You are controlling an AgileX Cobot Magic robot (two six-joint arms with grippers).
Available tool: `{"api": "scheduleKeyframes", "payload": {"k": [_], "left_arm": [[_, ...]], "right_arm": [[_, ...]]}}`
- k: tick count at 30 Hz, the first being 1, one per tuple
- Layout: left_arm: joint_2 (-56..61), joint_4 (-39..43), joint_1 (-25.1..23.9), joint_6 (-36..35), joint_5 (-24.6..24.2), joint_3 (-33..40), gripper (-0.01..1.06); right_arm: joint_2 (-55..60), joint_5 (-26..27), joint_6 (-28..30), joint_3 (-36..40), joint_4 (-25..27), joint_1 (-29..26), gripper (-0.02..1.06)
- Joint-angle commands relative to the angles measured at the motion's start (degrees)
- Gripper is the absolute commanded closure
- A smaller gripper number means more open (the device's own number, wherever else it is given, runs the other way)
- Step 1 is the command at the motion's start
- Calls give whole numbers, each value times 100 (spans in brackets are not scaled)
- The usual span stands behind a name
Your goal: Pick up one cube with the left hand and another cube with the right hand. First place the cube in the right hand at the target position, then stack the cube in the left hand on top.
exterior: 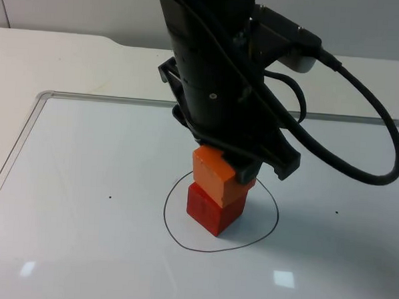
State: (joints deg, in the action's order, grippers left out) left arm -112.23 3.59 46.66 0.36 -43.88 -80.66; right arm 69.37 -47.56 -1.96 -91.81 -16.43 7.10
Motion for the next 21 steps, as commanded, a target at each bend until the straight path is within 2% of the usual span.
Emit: {"api": "scheduleKeyframes", "payload": {"k": [1, 3, 4, 8, 9, 12, 13, 14, 15, 17, 21], "left_arm": [[20, -23, 35, 74, 66, 14, 99], [20, -23, 35, 74, 54, 14, 88], [20, -23, 35, 74, 54, 14, 88], [10, -66, 35, 139, 54, 14, 63], [10, -66, 35, 139, 54, 14, 63], [10, -130, 35, 139, 65, 14, 40], [10, -130, 35, 139, 65, 14, 40], [10, -130, 35, 139, 65, 14, 26], [10, -142, 35, 139, 55, 14, 19], [10, -142, 35, 151, 55, 14, 13], [10, -130, 35, 208, 55, 14, 12]], "right_arm": [[-46, 55, -24, -20, -19, 27, -1], [-46, 55, -24, -20, -19, 27, -1], [-46, 55, -24, -20, -19, 27, -1], [-46, 55, -24, -20, -19, 27, -1], [-46, 55, -24, -20, -19, 27, -1], [-46, 55, -24, -20, -19, 27, -1], [-46, 55, -24, -20, -19, 27, -1], [-46, 55, -24, -20, -19, 27, -1], [-46, 44, -24, -20, -19, 27, -1], [-46, 31, -13, -20, -19, 27, -1], [-46, 31, -13, -20, -19, 27, -1]]}}
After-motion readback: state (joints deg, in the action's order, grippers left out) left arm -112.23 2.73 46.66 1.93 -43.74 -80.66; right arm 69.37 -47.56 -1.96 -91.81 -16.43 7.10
